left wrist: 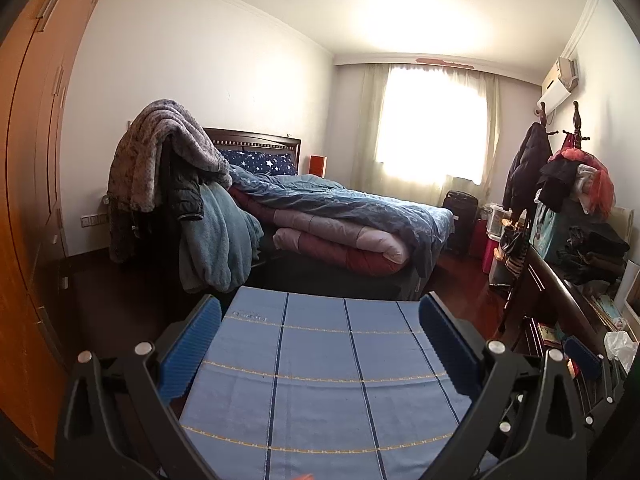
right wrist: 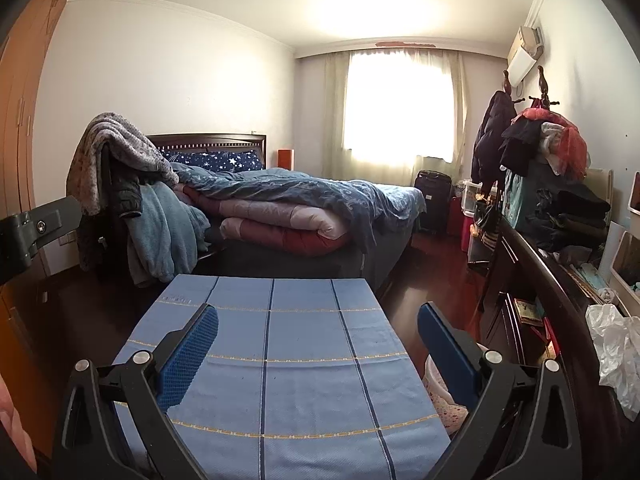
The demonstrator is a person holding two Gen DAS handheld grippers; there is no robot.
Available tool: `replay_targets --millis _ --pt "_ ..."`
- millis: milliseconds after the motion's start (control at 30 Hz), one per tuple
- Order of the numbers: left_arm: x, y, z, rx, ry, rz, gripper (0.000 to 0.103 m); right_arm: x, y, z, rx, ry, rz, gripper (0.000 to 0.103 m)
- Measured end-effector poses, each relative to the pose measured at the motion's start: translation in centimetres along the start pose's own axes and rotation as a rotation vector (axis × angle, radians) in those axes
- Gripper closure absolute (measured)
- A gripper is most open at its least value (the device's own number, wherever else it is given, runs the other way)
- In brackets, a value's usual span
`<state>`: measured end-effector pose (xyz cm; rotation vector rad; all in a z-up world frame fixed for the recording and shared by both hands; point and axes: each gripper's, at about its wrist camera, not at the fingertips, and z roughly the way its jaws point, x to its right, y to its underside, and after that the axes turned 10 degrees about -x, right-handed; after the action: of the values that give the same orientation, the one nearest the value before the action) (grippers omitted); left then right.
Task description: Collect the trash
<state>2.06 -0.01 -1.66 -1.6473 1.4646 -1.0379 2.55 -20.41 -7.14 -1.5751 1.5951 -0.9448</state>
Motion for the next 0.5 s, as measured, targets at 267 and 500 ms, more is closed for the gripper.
replay_targets --millis 267,500 --pt "-0.3 0.24 -0.52 0.011 -0.007 -0.008 0.003 0.14 0.0 -0.46 0.009 0.012 0.008 0.004" --pt "-0.39 0.28 -0.32 0.005 -0.009 -0.003 0.003 0.15 0.05 -0.49 0.006 0.009 0.007 0.004"
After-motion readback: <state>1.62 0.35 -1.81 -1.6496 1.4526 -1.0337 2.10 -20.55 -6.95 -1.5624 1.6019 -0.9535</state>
